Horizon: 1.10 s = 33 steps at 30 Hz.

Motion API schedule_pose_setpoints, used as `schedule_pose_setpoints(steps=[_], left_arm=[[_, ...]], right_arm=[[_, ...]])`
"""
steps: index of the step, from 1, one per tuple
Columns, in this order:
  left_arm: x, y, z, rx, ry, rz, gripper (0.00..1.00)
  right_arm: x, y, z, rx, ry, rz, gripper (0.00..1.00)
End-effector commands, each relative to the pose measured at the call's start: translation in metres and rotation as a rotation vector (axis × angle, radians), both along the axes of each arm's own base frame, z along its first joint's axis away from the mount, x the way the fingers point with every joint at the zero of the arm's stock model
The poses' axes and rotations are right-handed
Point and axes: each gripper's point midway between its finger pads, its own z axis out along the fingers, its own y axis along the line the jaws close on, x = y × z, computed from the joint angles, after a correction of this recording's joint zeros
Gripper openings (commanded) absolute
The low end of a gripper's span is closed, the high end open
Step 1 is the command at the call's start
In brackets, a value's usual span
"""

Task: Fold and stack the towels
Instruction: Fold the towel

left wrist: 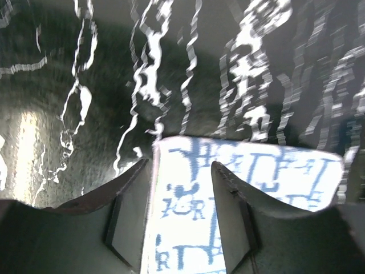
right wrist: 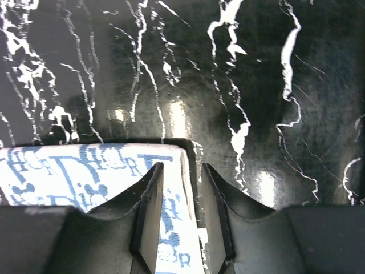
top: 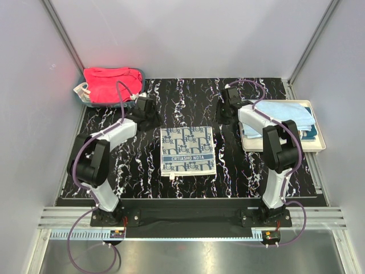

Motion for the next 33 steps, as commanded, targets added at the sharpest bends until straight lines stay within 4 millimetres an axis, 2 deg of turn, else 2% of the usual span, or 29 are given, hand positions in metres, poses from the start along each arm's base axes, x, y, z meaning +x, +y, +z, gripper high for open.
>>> schedule_pose_setpoints(steps=[1,6,13,21,33], left_arm=[[0.005,-0.005,-0.016,-0.019,-0.003,-0.021,0.54],[0.008,-0.008,-0.033,-0.033,0.016,-0.036,0.57],[0.007,-0.007,-0.047,-0.021,0.059,-0.026,0.56],[0.004,-0.007,-0.056,-0.016,0.085,-0.033,0.53],[0.01,-0.01,-0.058,-0.015,0.098,-0.033,0.48]], right_arm=[[0.003,0.013,0.02,0.057,-0.064,0.049,0.41],[-0.001,0.017,0.005,0.061,-0.039,0.078,0.42],[-0.004,0.017,-0.01,0.054,-0.016,0.091,0.41],[-0.01,0.027,-0.014,0.053,-0.028,0.119,0.44],[-0.008,0.026,-0.032,0.019,0.006,0.115,0.43]])
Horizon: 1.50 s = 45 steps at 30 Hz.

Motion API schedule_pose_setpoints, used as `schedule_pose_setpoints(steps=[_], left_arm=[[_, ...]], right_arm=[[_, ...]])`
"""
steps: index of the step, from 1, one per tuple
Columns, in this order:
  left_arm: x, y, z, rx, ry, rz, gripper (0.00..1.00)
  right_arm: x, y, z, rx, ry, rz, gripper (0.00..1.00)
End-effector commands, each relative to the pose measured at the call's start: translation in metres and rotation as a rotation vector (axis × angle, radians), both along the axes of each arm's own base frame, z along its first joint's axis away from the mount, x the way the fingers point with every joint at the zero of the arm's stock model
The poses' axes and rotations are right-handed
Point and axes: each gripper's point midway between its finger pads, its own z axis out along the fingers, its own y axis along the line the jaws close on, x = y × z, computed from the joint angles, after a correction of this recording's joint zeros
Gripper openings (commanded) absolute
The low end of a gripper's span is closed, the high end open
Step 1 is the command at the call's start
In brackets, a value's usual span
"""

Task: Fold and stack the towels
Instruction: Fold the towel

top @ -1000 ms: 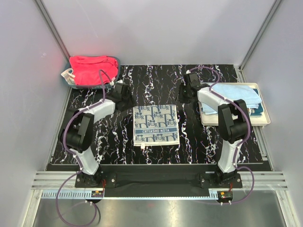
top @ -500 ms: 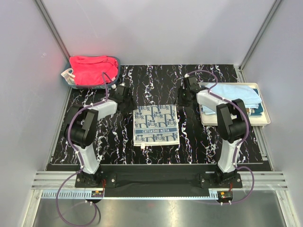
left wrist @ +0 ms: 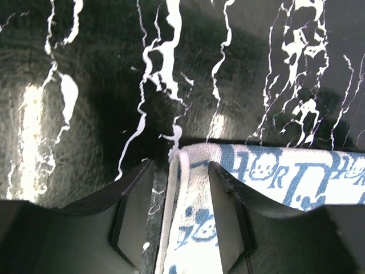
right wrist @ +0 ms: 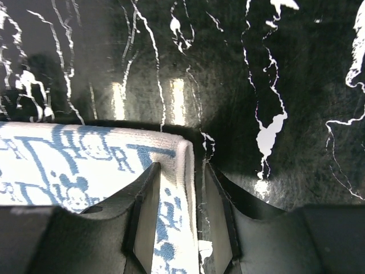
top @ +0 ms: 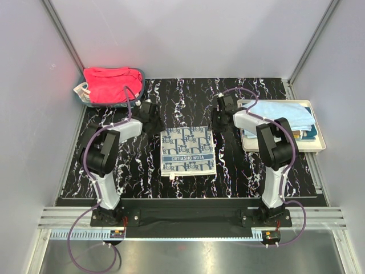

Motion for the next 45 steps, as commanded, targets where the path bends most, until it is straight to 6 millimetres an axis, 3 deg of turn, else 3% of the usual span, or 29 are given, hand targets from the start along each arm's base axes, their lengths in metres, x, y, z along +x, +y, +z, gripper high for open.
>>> schedule_pose_setpoints(steps=[1,10,19,24,32,41,45], left_arm=[[0.012,-0.005,0.005,-0.021,-0.021,-0.008,0.48],[0.015,-0.006,-0.003,-0.013,-0.002,-0.015,0.44],[0.016,-0.008,-0.009,-0.008,0.009,-0.02,0.38],[0.017,-0.013,-0.005,-0.025,0.0,-0.039,0.28],[0.038,-0.019,0.03,-0.058,-0.105,-0.036,0.17],[0.076,-0.017,0.074,-0.088,-0.255,-0.015,0.01],[0.091,-0.018,0.084,-0.136,-0.289,-0.023,0.0]], right_arm=[[0.012,0.005,0.008,-0.002,-0.045,0.008,0.43],[0.018,0.001,-0.001,-0.041,-0.028,-0.014,0.42],[0.018,0.002,-0.008,-0.071,-0.012,-0.018,0.29],[0.017,0.002,-0.01,-0.074,-0.007,-0.018,0.19],[0.027,-0.001,0.009,-0.094,-0.048,-0.032,0.07],[0.051,0.001,0.04,-0.078,-0.14,-0.05,0.05],[0.067,-0.001,0.055,-0.061,-0.187,-0.066,0.05]])
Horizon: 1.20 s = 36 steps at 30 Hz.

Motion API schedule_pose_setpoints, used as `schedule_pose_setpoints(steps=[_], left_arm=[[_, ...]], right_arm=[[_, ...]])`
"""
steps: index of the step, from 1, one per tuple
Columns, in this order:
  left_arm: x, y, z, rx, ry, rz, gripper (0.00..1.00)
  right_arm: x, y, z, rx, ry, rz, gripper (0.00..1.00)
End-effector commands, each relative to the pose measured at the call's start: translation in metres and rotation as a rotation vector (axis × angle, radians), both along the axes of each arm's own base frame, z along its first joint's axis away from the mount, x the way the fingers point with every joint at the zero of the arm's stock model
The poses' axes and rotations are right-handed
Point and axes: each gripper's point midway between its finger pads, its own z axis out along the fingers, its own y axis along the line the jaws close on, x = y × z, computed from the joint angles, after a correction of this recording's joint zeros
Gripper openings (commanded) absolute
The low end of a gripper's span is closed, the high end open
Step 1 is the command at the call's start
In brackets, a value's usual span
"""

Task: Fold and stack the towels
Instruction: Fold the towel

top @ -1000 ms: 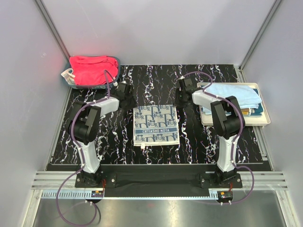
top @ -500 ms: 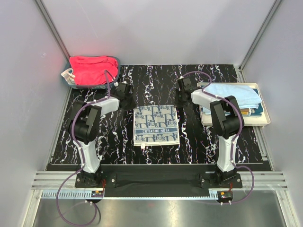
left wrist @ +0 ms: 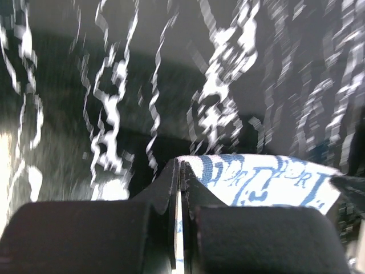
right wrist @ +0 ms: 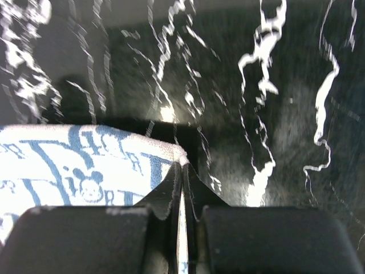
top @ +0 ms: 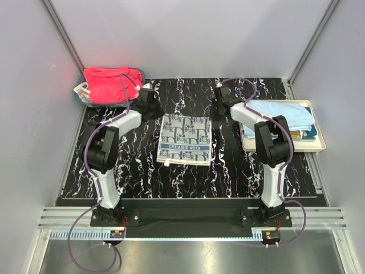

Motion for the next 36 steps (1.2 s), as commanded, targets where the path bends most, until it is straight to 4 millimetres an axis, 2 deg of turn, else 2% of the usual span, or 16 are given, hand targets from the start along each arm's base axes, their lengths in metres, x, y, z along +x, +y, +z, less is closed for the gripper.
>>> schedule_pose_setpoints(steps=[1,4,10,11,12,13,15,16,25,26,34,36], left_arm=[[0.037,-0.002,0.042,-0.069,-0.153,-0.004,0.0],[0.04,-0.001,0.048,-0.088,-0.171,-0.002,0.0],[0.025,0.004,0.049,-0.124,-0.191,0.012,0.0],[0.022,0.004,0.054,-0.129,-0.203,0.013,0.0],[0.016,0.007,0.046,-0.129,-0.192,0.019,0.0],[0.013,0.008,0.052,-0.134,-0.205,0.022,0.0],[0.002,0.01,0.043,-0.133,-0.186,0.023,0.0],[0.0,0.011,0.049,-0.14,-0.204,0.024,0.0],[-0.027,0.02,0.047,-0.133,-0.215,0.03,0.0],[-0.029,0.02,0.047,-0.134,-0.215,0.027,0.0],[-0.05,0.023,0.042,-0.152,-0.22,0.024,0.0],[-0.057,0.024,0.036,-0.151,-0.206,0.019,0.0]], right_arm=[[0.029,-0.004,0.036,0.007,-0.115,-0.019,0.05],[0.037,-0.005,0.049,0.036,-0.157,-0.018,0.05],[0.026,-0.005,0.058,0.075,-0.208,-0.011,0.05],[0.021,-0.006,0.058,0.083,-0.215,-0.014,0.05],[0.018,-0.008,0.058,0.087,-0.217,-0.019,0.05],[0.013,-0.003,0.058,0.114,-0.21,-0.001,0.05],[0.003,-0.004,0.057,0.13,-0.209,-0.005,0.05],[-0.001,-0.004,0.057,0.139,-0.209,-0.003,0.05],[-0.041,0.004,0.052,0.205,-0.2,0.023,0.05],[-0.048,0.004,0.046,0.201,-0.185,0.024,0.05],[-0.072,0.011,0.053,0.21,-0.218,0.037,0.06],[-0.08,0.013,0.049,0.212,-0.209,0.041,0.05]])
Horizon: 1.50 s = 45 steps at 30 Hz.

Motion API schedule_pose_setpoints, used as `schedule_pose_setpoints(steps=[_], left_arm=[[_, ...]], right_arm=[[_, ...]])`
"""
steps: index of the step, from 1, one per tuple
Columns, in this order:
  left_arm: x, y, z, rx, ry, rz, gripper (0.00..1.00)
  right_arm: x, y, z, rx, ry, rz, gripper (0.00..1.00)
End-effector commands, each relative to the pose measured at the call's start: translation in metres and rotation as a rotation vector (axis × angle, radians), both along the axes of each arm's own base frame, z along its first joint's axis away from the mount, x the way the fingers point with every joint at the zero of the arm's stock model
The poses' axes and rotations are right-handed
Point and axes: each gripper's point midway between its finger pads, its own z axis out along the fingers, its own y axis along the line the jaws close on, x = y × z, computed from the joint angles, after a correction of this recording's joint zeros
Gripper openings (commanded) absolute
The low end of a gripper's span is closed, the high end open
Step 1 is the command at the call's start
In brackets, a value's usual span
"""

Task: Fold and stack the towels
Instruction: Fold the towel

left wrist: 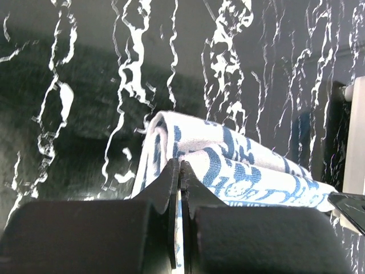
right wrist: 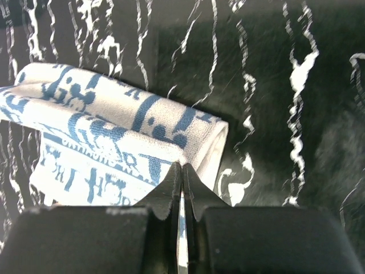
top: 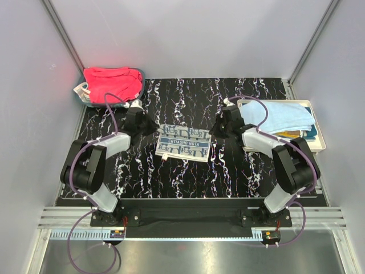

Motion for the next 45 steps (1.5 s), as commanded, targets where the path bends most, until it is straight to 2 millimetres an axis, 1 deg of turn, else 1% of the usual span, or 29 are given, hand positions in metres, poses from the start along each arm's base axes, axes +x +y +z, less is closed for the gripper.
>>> schedule_pose_setpoints(steps=[1,2,3,4,6,15,16,23,28,33,45], left_arm=[[0.005,0.001,0.032,-0.032,-0.116,0.007,0.0],[0.003,0.002,0.031,-0.031,-0.115,0.006,0.0],[-0.002,0.002,0.026,-0.028,-0.104,0.003,0.0],[-0.004,0.003,0.029,-0.029,-0.113,0.002,0.0],[-0.009,0.004,0.029,-0.028,-0.117,0.001,0.0],[-0.027,0.001,0.022,-0.022,-0.109,-0.028,0.0],[-0.03,0.0,0.019,-0.021,-0.101,-0.03,0.0],[-0.04,0.001,0.018,-0.015,-0.106,-0.033,0.0],[-0.046,0.001,0.015,-0.008,-0.102,-0.039,0.0],[-0.053,0.001,0.009,0.003,-0.09,-0.046,0.0],[-0.062,0.002,0.005,0.026,-0.083,-0.059,0.0]], right_arm=[[0.0,0.004,0.024,0.024,-0.083,-0.02,0.06],[-0.002,0.004,0.024,0.024,-0.083,-0.021,0.05],[-0.007,0.007,0.023,0.024,-0.081,-0.013,0.06],[-0.01,0.006,0.022,0.021,-0.081,-0.015,0.06],[-0.015,0.011,0.022,0.026,-0.08,-0.006,0.05],[-0.033,0.009,0.017,0.023,-0.071,-0.013,0.06],[-0.035,0.009,0.017,0.024,-0.072,-0.012,0.06],[-0.047,0.01,0.014,0.026,-0.064,0.0,0.06],[-0.055,0.013,0.006,0.024,-0.045,0.011,0.06],[-0.058,0.011,0.004,0.024,-0.037,0.007,0.06],[-0.063,0.012,0.005,0.036,-0.035,0.006,0.06]])
